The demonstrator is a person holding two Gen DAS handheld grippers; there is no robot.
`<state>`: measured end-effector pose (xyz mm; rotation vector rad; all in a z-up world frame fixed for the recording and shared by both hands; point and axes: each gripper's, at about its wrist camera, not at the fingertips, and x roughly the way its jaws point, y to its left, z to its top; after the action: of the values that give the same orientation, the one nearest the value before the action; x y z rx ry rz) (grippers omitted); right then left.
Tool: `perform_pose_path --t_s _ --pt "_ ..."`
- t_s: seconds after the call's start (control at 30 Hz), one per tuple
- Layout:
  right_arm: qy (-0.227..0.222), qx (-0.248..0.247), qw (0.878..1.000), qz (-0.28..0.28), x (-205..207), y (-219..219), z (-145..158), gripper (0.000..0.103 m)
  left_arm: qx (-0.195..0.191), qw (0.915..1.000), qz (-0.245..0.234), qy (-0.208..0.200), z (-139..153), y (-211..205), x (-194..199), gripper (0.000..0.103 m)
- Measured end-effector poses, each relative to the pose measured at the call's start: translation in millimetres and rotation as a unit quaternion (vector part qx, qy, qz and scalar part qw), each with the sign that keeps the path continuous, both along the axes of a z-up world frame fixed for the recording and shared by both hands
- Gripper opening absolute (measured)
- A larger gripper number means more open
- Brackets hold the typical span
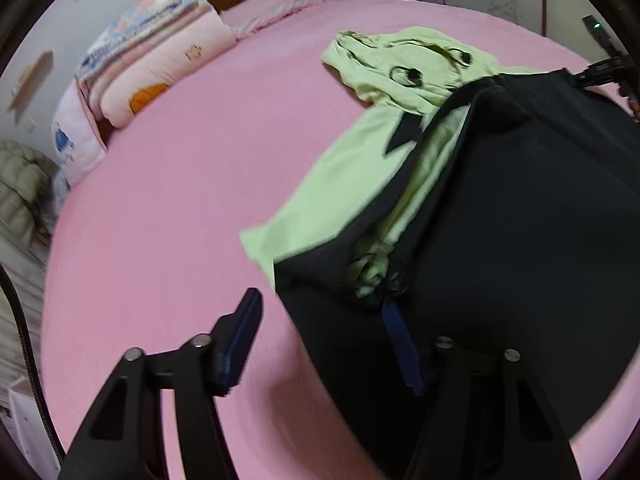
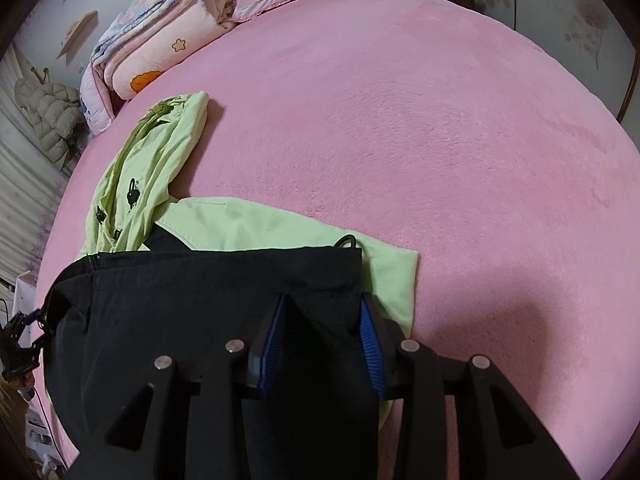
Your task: Fold large clothes
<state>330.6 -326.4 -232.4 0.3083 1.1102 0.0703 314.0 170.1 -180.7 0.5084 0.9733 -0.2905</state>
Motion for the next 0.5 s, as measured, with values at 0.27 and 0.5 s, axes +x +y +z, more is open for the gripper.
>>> perform_pose_path --t_s 0.27,0.5 --pt "-0.009 0.004 1.0 -0.011 3.7 -2.0 -3.7 0.039 -0.01 0.9994 0.031 -0.011 -14.2 -16.3 51.6 0.033" --pt "-0.038 0.001 0.999 -0.018 -0.7 -2.8 1.2 0.017 -0.084 0.9912 0.102 0.016 -13.3 -8.2 73.0 0.021"
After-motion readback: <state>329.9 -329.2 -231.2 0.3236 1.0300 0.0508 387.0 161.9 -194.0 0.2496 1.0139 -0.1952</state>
